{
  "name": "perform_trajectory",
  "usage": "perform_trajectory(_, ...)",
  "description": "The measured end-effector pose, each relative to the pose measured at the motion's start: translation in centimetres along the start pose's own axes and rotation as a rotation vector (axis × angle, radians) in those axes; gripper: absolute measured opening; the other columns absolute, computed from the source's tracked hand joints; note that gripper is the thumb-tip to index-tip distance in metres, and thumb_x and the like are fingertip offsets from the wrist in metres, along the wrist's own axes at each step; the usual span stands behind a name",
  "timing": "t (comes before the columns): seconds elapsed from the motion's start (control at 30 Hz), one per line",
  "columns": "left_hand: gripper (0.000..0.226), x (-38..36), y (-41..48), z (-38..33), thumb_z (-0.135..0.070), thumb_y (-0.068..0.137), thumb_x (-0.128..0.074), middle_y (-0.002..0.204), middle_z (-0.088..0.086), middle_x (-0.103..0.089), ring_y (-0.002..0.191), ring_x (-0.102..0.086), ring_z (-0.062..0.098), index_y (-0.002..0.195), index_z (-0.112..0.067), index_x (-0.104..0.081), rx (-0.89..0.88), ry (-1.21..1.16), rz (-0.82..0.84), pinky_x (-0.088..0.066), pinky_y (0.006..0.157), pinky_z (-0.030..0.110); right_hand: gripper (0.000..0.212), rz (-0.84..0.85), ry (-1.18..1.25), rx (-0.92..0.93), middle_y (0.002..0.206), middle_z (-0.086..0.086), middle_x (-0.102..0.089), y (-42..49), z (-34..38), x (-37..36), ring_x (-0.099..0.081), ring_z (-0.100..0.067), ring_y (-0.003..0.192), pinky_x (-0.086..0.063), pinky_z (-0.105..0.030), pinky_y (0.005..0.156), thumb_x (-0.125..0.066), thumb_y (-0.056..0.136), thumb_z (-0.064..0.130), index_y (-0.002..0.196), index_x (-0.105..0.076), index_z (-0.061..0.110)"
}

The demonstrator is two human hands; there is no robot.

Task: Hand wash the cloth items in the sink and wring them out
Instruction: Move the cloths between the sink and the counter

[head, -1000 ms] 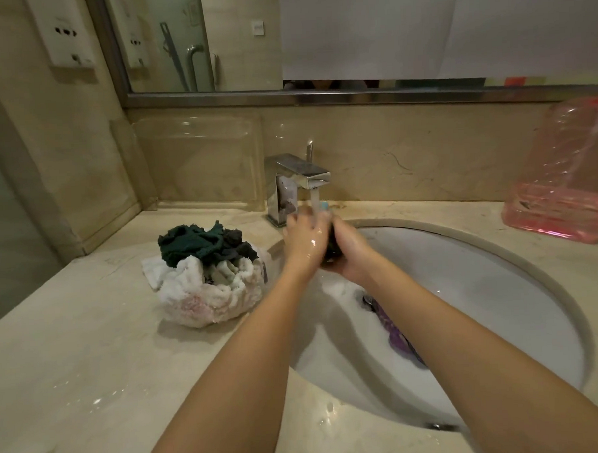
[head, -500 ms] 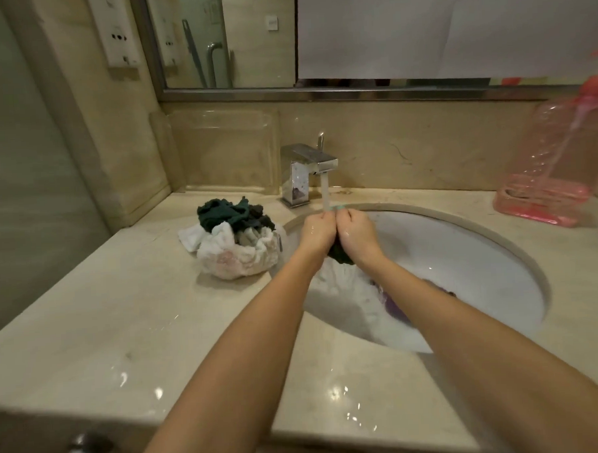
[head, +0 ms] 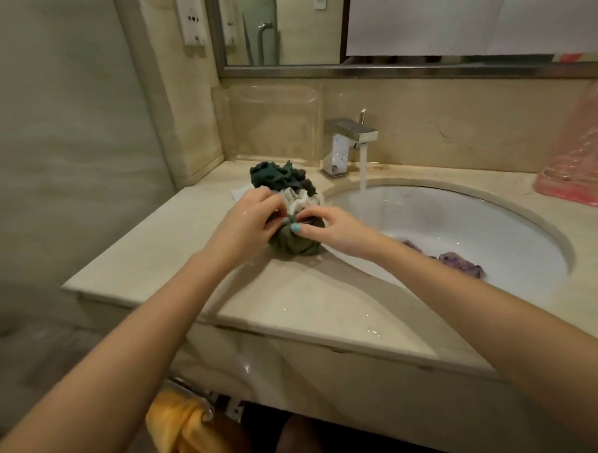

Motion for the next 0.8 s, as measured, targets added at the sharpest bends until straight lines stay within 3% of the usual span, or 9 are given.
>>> perform_trajectory(0.1,0.014,0.2,-1.8,1.6,-0.021,0.093,-0.064,0.102,0.003,-0.059,0.097,-0.055,0.025,0.099,-0.011,-0.072,0.144,-0.039,0.023,-0.045,0.087,0.043,0.040,0.113,-0.140,0.033,0.144,0.000,-0.047,-0.8,0.0,-0.4,-0.037,-0.013,0.135,-0.027,-0.013,0.100,-0.052,0.098,0.036,0.136,-0.054,0.023)
perform_trajectory(0.17,0.021,0.7,-2.0,1.3,-0.028,0.094,-0.062,0.102,0.002,-0.058,0.097,-0.055,0.023,0.098,-0.011,-0.074,0.148,-0.084,-0.020,-0.045,0.088,0.043,0.039,0.131,-0.122,-0.009,0.151,0.003,-0.038,-1.3,-0.1,0.7,-0.029,-0.009,0.140,-0.022,-0.017,0.102,-0.048,0.100,0.040,0.137,-0.052,0.032)
perform_trajectory(0.3,0.027,1.0,0.9,-4.2,-0.036,0.094,-0.058,0.106,0.002,-0.058,0.100,-0.050,0.017,0.095,-0.013,-0.072,-0.047,-0.097,-0.031,-0.040,0.087,0.032,0.034,0.022,-0.054,-0.141,0.127,0.005,-0.059,-2.6,-2.4,5.2,-0.053,-0.007,0.113,-0.038,-0.022,0.092,-0.052,0.099,0.033,0.130,-0.061,0.025)
perform_trajectory(0.43,0.024,-3.7,6.9,-10.2,-0.032,0.097,-0.055,0.105,-0.003,-0.058,0.098,-0.054,0.013,0.109,-0.014,-0.066,-0.042,-0.240,0.139,-0.041,0.082,0.024,0.037,0.019,-0.413,-0.424,0.087,-0.023,-0.067,-4.0,-9.1,9.6,-0.059,-0.030,0.078,-0.043,-0.036,0.066,-0.059,0.094,0.030,0.090,-0.067,-0.006)
perform_trajectory(0.5,0.026,-7.8,9.7,-12.2,-0.026,0.097,-0.057,0.111,0.004,-0.063,0.105,-0.059,0.019,0.116,-0.010,-0.064,0.025,-0.283,0.298,-0.043,0.082,0.025,0.033,0.142,-0.578,-0.619,0.074,-0.014,-0.061,-5.6,-12.2,11.0,-0.054,-0.030,0.074,-0.041,-0.032,0.061,-0.061,0.091,0.030,0.086,-0.066,-0.003)
perform_trajectory(0.57,0.036,-12.0,11.5,-13.6,-0.023,0.096,-0.058,0.127,0.010,-0.060,0.116,-0.056,0.026,0.127,-0.006,-0.057,0.066,-0.247,0.503,-0.041,0.086,0.027,0.040,0.241,-0.644,-0.743,0.102,-0.009,-0.068,-7.1,-15.0,11.9,-0.062,-0.028,0.093,-0.050,-0.032,0.078,-0.063,0.088,0.036,0.114,-0.067,0.006)
perform_trajectory(0.63,0.045,-15.4,12.4,-14.7,-0.023,0.095,-0.060,0.135,0.011,-0.055,0.121,-0.053,0.027,0.135,-0.005,-0.050,0.064,-0.217,0.688,-0.041,0.091,0.029,0.051,0.257,-0.610,-0.814,0.127,-0.003,-0.061,-8.2,-16.9,12.3,-0.059,-0.025,0.111,-0.049,-0.035,0.092,-0.063,0.088,0.044,0.132,-0.058,0.018)
perform_trajectory(0.7,0.046,-18.1,12.6,-15.4,-0.022,0.094,-0.063,0.135,0.012,-0.056,0.120,-0.053,0.027,0.134,-0.004,-0.051,0.031,-0.219,0.805,-0.041,0.092,0.030,0.044,0.304,-0.556,-0.843,0.122,-0.003,-0.059,-9.1,-17.9,12.0,-0.057,-0.023,0.103,-0.049,-0.027,0.074,-0.064,0.088,0.041,0.128,-0.057,0.022)
perform_trajectory(0.8,0.051,-20.3,12.7,-15.0,-0.028,0.087,-0.066,0.127,0.009,-0.060,0.114,-0.056,0.026,0.131,-0.005,-0.055,-0.002,-0.204,0.898,-0.043,0.096,0.035,0.029,0.270,-0.605,-0.805,0.106,-0.004,-0.055,-9.0,-18.6,12.1,-0.052,-0.022,0.087,-0.035,-0.020,0.047,-0.065,0.089,0.024,0.117,-0.061,0.014)
Point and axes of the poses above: each hand's wrist, its own y-axis towards the middle knuckle, its own x-axis out of the back of the hand, z = x × y, the point moved 3 cm from there along y, towards the middle knuckle
